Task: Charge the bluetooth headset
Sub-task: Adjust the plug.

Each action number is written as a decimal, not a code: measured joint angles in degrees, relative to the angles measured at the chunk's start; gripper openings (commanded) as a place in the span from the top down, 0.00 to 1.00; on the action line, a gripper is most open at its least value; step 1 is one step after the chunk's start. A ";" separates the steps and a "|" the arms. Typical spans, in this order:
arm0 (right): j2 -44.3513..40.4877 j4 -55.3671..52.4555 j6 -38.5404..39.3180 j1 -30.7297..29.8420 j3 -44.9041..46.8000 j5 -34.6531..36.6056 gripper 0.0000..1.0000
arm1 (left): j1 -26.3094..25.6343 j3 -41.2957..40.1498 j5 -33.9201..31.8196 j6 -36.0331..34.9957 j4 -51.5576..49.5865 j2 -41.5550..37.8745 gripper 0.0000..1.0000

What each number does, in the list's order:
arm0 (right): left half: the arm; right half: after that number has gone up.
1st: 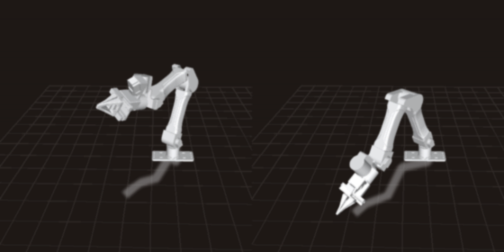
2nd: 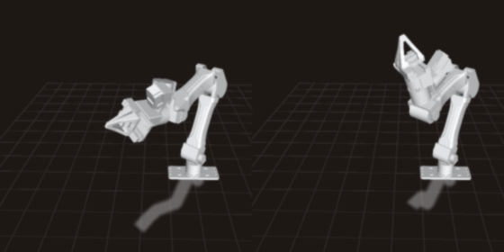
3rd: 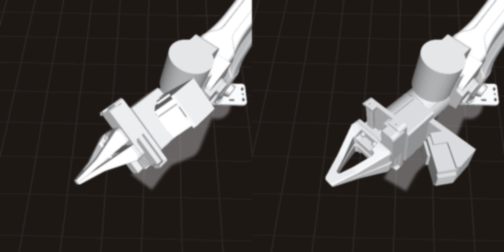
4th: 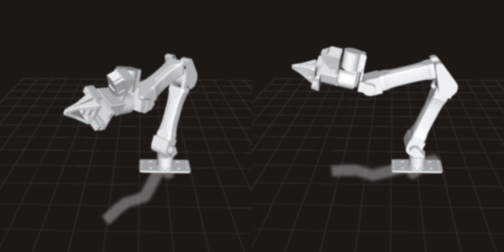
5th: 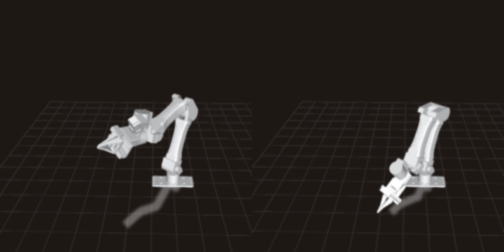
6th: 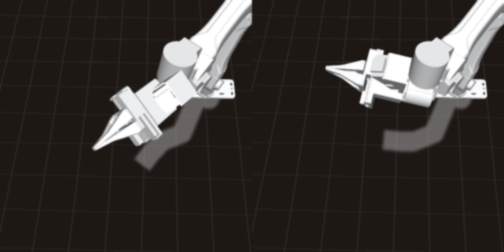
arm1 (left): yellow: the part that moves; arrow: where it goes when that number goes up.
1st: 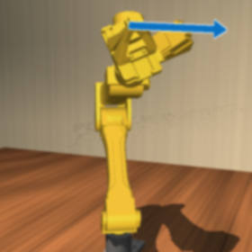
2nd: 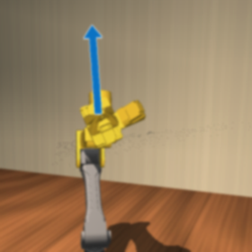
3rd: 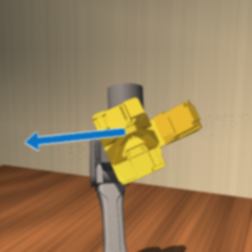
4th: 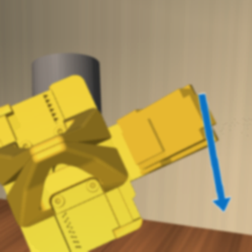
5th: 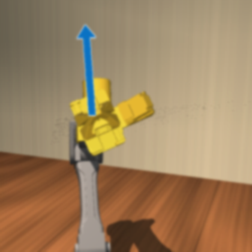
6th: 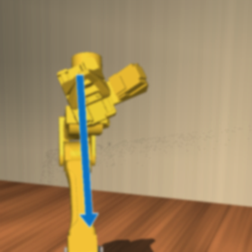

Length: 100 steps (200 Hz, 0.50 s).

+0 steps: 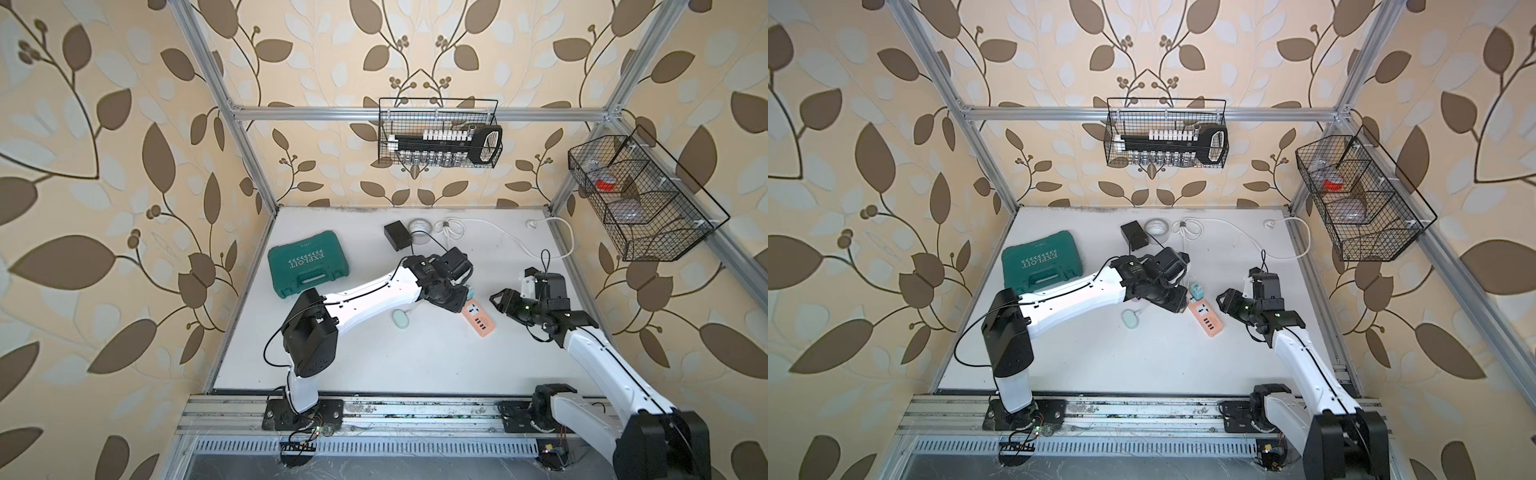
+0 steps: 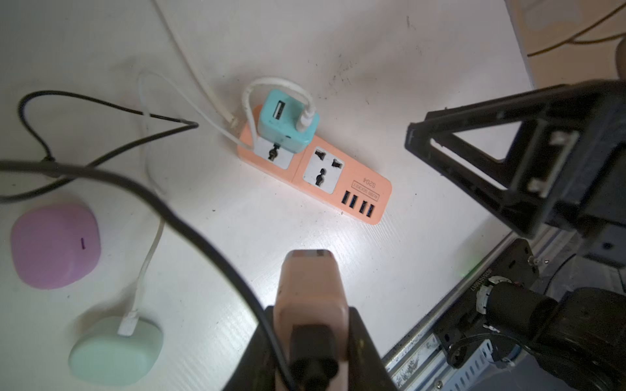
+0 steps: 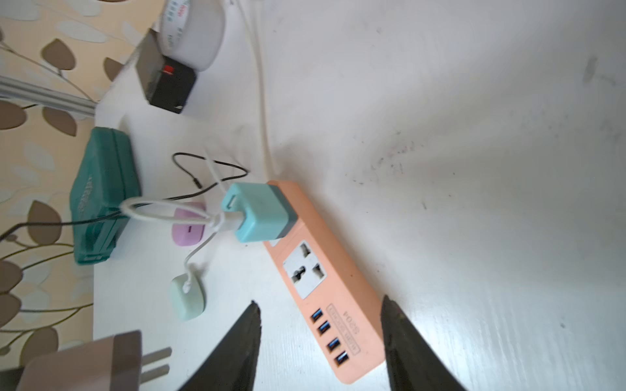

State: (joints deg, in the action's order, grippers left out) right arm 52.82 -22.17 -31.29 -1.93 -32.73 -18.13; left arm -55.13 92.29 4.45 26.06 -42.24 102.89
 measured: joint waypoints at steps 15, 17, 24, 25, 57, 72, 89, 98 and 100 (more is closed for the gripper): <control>-5.16 -1.44 0.74 -1.40 -0.33 -1.68 0.36 | 0.24 -2.29 -0.76 1.53 -0.66 -4.76 0.94; -5.73 -1.60 0.85 -1.68 -0.42 -1.97 0.35 | 0.31 -2.51 -0.79 1.62 -0.72 -5.22 0.94; -7.67 -2.16 1.22 -2.89 -0.81 -2.56 0.33 | 0.83 -3.74 -0.83 2.19 -1.03 -7.96 0.93; -7.89 -2.23 1.22 -3.04 -0.87 -2.64 0.32 | 0.87 -3.85 -0.81 2.25 -1.05 -8.22 0.93; -14.64 -2.62 3.89 -12.33 -2.93 -4.31 0.25 | 4.44 -7.96 -0.04 4.20 -2.75 -18.43 0.92; -16.55 -1.49 5.05 -17.73 -3.06 -4.83 0.23 | 6.71 -9.49 0.85 5.11 -3.61 -22.01 0.91; -17.51 0.44 6.82 -24.26 -3.04 -4.31 0.19 | 9.29 -10.99 3.13 6.08 -4.20 -25.16 0.91; -17.73 1.77 7.87 -28.00 -2.95 -3.43 0.17 | 10.36 -11.37 4.59 6.60 -4.55 -26.29 0.91; -17.79 1.99 8.13 -29.05 -2.95 -3.23 0.16 | 10.56 -11.43 4.85 6.73 -4.59 -26.53 0.91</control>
State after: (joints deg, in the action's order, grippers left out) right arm 35.03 -20.18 -23.16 -30.98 -35.68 -21.37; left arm -44.58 80.86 9.30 32.80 -46.83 76.36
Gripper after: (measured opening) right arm 0.816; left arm 0.276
